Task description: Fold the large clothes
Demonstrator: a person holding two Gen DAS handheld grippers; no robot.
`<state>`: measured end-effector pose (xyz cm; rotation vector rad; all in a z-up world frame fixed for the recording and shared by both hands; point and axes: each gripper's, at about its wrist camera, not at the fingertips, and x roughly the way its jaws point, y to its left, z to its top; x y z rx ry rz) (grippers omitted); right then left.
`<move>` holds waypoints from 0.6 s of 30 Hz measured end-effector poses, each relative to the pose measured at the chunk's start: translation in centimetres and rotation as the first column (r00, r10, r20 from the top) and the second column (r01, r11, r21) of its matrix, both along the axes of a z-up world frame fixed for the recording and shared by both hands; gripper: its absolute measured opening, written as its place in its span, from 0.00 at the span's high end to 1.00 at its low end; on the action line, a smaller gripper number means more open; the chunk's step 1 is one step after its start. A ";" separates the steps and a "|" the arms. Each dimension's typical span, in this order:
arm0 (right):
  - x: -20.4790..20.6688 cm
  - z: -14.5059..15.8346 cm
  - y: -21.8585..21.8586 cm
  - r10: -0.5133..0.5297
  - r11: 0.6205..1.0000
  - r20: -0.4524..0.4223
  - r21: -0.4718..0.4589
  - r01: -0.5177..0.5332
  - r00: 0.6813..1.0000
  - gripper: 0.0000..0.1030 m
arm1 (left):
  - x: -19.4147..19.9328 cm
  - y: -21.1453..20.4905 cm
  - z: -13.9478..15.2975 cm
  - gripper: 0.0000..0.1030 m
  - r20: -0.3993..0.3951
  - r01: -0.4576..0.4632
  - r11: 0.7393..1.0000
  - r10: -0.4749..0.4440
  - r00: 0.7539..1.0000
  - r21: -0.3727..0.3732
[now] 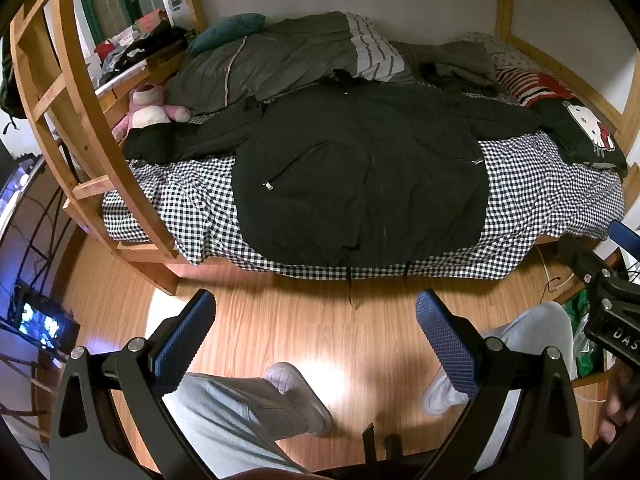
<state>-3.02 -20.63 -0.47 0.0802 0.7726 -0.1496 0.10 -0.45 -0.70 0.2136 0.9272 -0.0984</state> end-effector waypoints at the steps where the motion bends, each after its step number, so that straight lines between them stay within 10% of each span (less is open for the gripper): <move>1: 0.1 0.0 -0.1 0.000 1.000 -0.001 0.000 0.000 1.000 0.03 | 0.0 0.0 0.0 0.04 0.000 0.000 1.000 0.000 1.000 0.000; 18: 0.1 0.0 -0.1 0.007 1.000 -0.004 0.009 -0.007 1.000 0.03 | 0.2 -0.1 0.1 0.04 -0.007 0.003 1.000 -0.003 1.000 0.005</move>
